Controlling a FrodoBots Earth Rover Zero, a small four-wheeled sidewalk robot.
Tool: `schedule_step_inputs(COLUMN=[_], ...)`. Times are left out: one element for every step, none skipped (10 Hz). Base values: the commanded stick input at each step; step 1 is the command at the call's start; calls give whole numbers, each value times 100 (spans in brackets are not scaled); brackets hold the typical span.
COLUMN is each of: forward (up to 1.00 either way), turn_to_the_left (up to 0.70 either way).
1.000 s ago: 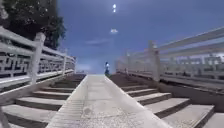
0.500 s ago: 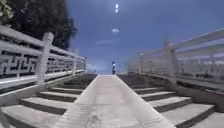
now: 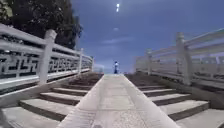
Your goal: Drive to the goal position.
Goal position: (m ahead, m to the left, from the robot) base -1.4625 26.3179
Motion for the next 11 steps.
schedule_step_inputs(forward=[40, 44, 45, 45, 45, 45, 45, 45, 45, 45, 45], turn_to_the_left=[0, 0, 0, 0, 0, 0, 0, 0, 0, 0, 0])
